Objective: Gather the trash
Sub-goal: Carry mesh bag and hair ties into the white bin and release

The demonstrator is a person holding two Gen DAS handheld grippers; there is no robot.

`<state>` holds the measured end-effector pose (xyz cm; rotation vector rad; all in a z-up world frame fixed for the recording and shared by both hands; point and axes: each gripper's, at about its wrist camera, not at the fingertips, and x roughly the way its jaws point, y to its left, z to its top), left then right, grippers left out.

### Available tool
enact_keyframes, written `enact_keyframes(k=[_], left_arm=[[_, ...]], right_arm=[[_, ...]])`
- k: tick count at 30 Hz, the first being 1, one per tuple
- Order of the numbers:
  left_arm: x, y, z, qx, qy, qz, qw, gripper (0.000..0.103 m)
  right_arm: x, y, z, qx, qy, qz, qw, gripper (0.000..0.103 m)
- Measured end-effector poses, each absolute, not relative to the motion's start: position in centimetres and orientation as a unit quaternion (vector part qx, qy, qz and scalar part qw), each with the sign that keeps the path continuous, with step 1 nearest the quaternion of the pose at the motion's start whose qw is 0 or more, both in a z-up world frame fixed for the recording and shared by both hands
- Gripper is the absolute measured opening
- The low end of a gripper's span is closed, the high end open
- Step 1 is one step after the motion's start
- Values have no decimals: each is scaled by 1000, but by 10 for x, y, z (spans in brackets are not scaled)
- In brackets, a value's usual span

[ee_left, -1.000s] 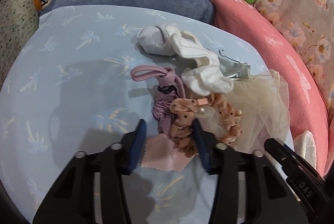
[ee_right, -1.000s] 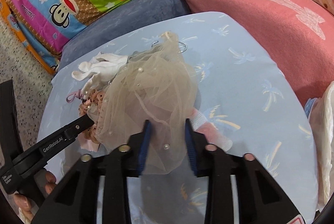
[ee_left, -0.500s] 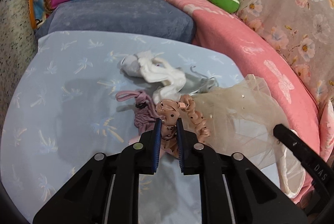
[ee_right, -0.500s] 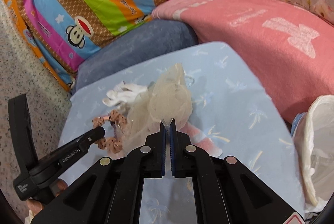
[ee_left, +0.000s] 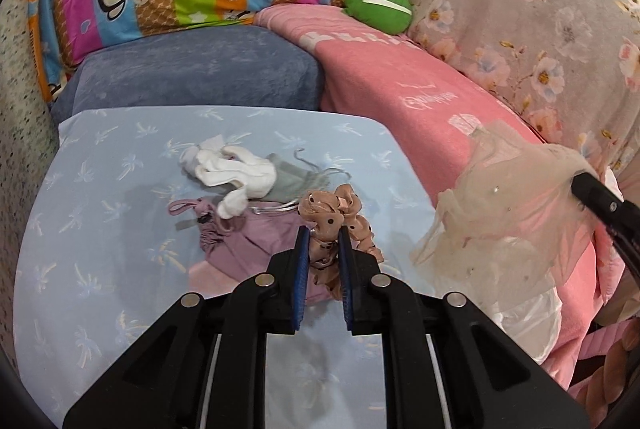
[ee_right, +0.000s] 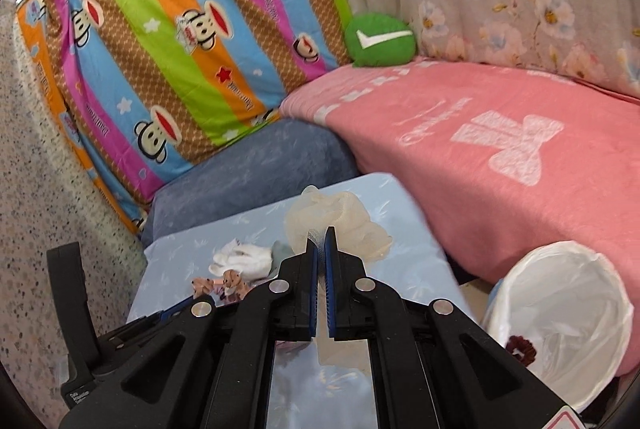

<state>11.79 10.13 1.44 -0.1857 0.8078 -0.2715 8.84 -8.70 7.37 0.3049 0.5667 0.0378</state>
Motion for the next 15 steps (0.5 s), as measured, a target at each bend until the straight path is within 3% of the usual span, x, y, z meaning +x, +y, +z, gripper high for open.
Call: enact_keyframes(k=[15], left_arm=[[87,-13,41,-18,366,-220,904,14]], right_arm=[[24,-207,89,183,235,-83,951,3]])
